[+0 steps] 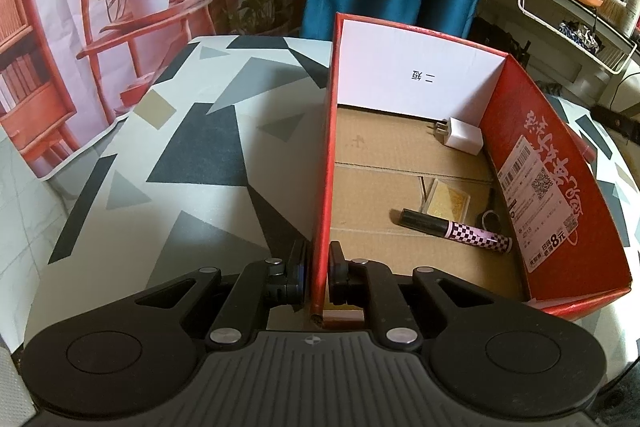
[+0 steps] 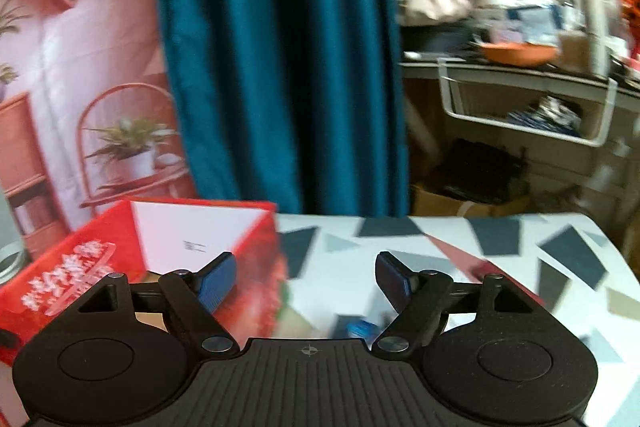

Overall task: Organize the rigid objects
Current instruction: 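Move the right tool down to the lavender power bank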

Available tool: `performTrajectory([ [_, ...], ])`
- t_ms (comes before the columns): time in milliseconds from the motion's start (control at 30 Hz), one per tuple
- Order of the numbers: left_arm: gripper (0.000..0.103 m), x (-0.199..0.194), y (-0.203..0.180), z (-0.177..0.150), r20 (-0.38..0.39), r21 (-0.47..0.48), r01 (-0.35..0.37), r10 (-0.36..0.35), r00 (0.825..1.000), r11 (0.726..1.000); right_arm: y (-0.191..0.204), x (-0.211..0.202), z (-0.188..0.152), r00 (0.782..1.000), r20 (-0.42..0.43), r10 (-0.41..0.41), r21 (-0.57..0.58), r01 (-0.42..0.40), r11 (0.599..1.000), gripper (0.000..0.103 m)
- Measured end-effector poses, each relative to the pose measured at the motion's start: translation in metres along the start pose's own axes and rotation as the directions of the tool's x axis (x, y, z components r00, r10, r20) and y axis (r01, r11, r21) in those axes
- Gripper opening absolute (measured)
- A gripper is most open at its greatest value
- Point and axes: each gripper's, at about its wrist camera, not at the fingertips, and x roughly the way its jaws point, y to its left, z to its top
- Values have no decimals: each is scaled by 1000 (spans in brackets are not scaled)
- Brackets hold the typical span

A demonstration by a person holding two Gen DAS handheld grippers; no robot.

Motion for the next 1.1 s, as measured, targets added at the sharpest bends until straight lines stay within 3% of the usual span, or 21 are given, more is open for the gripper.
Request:
performTrajectory([
  [167, 13, -1, -3, 0, 0, 7, -12, 12, 1000, 1000, -23, 1, -32, 994, -49, -95, 22, 96, 995, 74],
  [300, 14, -2, -5, 0, -2, 11, -22, 22, 1000, 1000, -32, 9, -59, 987, -111, -118, 52, 124, 991, 74],
  [433, 14, -2, -3, 0, -1, 8, -21, 21, 1000, 1000, -23, 19, -79, 975, -183, -128, -50, 121, 991, 74],
  [500, 14, -2, -3, 0, -2, 6, -19, 19, 1000, 1000, -20, 24, -85, 969, -225, -105, -98, 84, 992, 77],
  [567, 14, -2, -3, 0, -3, 9, -23, 23, 1000, 1000, -20, 28, -88, 962, -263, -72, -111, 44, 993, 90],
  [733, 14, -2, -3, 0, -5, 5, -20, 20, 1000, 1000, -22, 36, -93, 952, -300, -65, -172, 13, 985, 92],
  [867, 14, -2, -4, 0, -5, 10, -27, 27, 1000, 1000, -25, 49, -90, 943, -331, -38, -228, -41, 973, 102],
  [1100, 14, -2, -5, 1, -6, 5, -25, 25, 1000, 1000, -22, 74, -83, 923, -384, 20, -337, -161, 928, 102],
])
